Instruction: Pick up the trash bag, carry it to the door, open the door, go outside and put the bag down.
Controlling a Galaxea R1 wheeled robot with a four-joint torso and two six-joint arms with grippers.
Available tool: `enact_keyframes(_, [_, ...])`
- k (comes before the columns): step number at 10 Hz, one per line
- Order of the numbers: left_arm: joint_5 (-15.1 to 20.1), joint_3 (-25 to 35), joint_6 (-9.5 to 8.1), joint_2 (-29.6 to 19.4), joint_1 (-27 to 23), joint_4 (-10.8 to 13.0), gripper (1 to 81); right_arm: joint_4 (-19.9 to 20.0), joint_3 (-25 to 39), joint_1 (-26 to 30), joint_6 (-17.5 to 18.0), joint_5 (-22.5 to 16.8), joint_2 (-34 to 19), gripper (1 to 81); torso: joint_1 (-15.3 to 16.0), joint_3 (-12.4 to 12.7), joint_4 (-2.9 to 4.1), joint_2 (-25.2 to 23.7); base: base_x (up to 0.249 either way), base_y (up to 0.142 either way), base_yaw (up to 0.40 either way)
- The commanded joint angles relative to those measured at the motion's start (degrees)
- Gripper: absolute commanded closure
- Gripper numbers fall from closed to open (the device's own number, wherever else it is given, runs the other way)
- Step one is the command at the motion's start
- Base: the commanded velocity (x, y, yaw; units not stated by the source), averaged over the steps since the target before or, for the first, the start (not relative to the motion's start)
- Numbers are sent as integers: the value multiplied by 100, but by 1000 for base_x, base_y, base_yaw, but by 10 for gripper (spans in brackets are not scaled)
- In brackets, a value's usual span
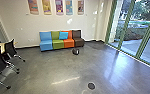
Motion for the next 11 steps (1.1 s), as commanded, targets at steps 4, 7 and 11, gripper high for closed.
enact_keyframes(4, [332,26,35,-21,-209,53,10,-60,123,122,-44,-401,38,10,-2,0,0,-1,165,0,0])
enact_keyframes(7, [341,26,35,-4,-209,62,10,-51,105,69,-44,-401,38,10,2,0,0,-1,171,0,0])
enact_keyframes(11, [341,26,35,5,-201,53,10,-60,96,78,-53,-401,38,10,2,0,0,-1,171,0,0])
